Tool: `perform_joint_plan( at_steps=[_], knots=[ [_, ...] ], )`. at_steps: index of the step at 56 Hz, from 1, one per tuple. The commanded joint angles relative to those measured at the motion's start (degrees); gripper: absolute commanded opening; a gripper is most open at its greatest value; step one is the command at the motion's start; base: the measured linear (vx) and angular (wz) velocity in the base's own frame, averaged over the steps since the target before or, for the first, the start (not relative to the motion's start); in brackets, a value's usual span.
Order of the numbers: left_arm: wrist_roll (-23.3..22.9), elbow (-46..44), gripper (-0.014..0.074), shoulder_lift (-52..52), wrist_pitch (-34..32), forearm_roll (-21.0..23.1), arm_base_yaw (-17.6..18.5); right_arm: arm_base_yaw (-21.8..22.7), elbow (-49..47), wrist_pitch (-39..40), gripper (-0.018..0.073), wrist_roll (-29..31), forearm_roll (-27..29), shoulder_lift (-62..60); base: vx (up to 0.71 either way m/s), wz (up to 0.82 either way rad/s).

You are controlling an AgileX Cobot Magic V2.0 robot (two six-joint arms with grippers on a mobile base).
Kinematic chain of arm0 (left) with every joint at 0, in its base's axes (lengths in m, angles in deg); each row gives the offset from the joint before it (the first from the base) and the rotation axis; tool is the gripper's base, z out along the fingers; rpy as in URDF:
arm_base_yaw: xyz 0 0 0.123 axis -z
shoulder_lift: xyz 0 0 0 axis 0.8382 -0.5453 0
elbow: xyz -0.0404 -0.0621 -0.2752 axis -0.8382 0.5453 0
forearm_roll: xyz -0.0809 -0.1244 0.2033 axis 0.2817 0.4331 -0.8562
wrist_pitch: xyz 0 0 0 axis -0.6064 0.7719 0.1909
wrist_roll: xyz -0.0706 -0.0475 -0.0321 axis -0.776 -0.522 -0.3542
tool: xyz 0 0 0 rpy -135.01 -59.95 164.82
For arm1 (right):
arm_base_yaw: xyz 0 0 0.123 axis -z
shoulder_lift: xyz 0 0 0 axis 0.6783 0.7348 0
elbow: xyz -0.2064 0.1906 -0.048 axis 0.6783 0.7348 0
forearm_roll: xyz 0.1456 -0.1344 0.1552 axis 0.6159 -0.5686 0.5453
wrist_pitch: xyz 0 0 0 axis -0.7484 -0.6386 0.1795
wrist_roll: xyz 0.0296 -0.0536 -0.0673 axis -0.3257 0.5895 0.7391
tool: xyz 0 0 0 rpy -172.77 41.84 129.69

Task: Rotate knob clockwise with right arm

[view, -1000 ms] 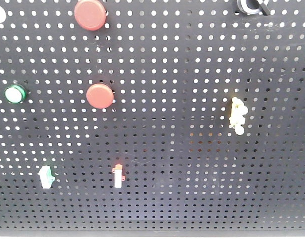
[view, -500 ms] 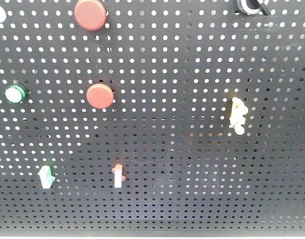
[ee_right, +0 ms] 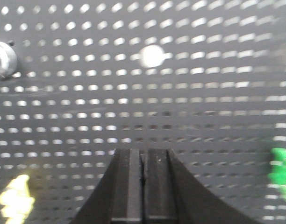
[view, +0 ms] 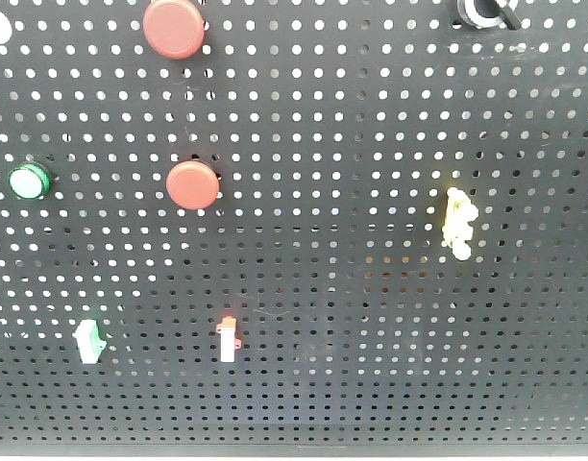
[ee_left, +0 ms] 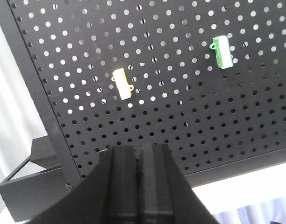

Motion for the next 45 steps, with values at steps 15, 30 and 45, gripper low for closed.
perform_joint_plan(
  at_steps=[15,30,45],
  knots=[
    [-0.22,1.90,-0.0006,-0.98,-4.46,0.26,0.47,-0.06,-10.29,0.23,-0.0004,0.50,1.20,6.52,0.00,0.00],
    [-0.22,1.90,-0.0006,-0.98,-4.46,0.26,0.47,-0.06,-10.29,-1.81,-0.0003,1.01,4.23,6.52,0.00,0.00],
    [-0.22,1.90,-0.0006,-0.98,-4.46,0.26,0.47,-0.06,-10.29,-6.77,-0.0008,23.99,30.95,8.79,0.00,0.00]
  ],
)
